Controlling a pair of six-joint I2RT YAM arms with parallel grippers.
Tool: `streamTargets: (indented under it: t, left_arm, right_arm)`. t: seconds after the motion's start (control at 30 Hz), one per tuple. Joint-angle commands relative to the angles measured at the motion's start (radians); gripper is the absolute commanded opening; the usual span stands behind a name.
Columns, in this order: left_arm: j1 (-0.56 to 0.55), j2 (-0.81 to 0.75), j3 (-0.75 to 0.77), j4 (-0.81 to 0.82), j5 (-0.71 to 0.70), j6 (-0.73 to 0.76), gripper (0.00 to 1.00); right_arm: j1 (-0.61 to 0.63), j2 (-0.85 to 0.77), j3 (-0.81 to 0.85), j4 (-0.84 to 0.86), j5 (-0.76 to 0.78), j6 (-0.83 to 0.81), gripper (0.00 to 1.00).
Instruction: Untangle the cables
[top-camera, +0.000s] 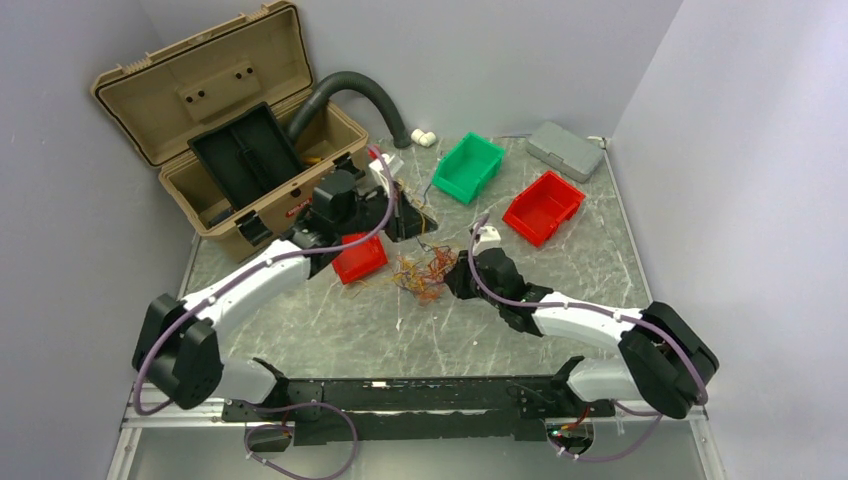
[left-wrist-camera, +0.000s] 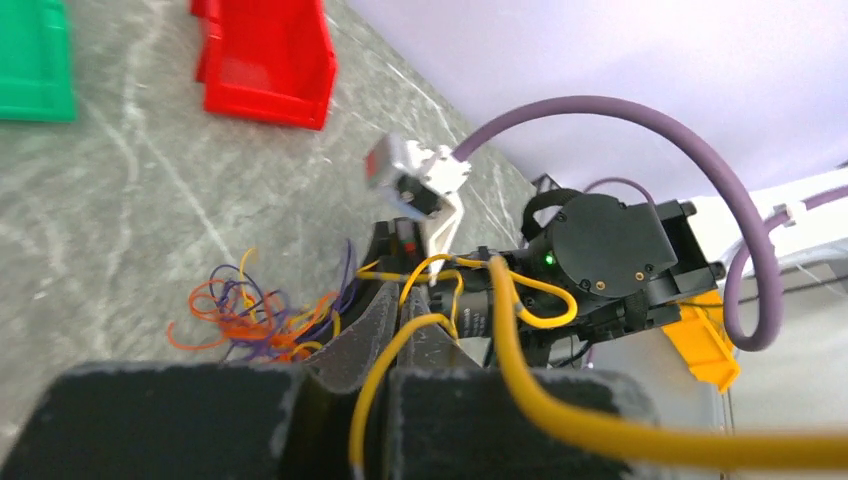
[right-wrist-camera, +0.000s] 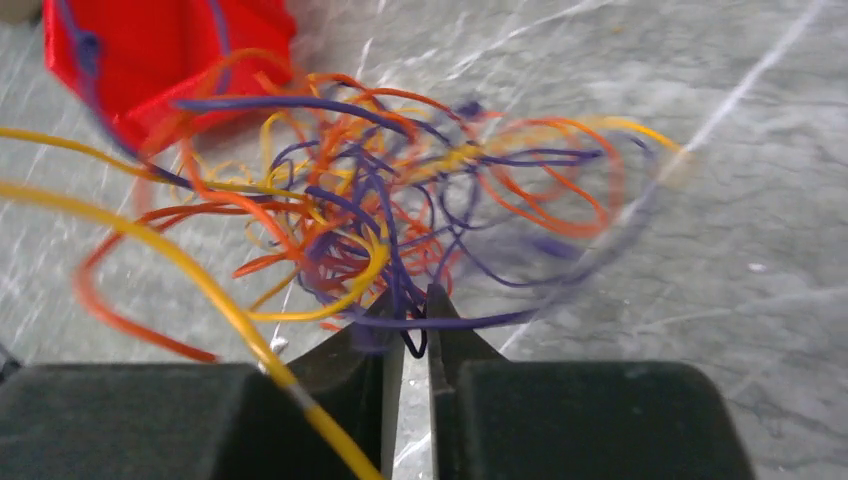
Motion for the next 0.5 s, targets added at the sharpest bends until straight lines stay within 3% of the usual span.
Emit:
streamTargets:
  t: [0.0,0.1,0.3,0.47]
  left_arm:
    - [0.099,-0.149,0.088,-0.173,-0.114,0.065,0.0]
    - [0.188,-0.227,0.097,-0.344,-0.286,0.107,0.0]
    - [0.345,-0.339,0.058,-0.44,-0.344,0.136,0.0]
    - [0.38,-0.37,0.079,-0.576,-0.529,0.152,0.0]
  right_arm:
    - [0.0,-0.086,-0.035,-0.023,0.225,0.103,0.11]
    - [-0.014,-0.202,-0.058,-0.21,0.393,0.164,0.0]
    - [-0.13,-0.473,-0.058,-0.626,0.592,0.335,0.0]
    - [-0.223,-0.678,-0.008,-0.897,0.765,0.492,0.0]
